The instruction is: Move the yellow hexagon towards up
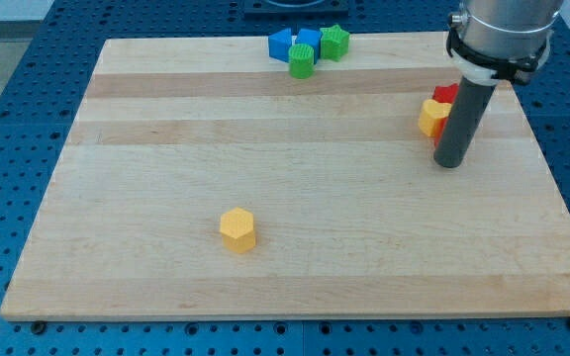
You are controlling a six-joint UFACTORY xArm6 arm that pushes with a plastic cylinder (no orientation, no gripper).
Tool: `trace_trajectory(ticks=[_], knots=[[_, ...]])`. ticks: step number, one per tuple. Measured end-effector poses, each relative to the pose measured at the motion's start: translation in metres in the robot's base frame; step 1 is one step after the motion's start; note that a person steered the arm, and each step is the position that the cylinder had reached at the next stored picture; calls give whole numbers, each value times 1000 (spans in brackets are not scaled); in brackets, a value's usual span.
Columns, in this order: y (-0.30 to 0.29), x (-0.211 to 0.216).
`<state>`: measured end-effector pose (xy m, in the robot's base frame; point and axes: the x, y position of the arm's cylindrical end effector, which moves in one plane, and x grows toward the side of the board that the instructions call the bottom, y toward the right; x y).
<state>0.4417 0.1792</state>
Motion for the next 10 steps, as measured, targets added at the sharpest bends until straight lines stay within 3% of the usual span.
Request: trace_trajectory(ticks=[1,2,4,5,6,7,9,10], knots=[[-14,2],[-93,8],[-324,32],[-385,58],[-316,122],[-281,118],[-262,64],[-274,70]])
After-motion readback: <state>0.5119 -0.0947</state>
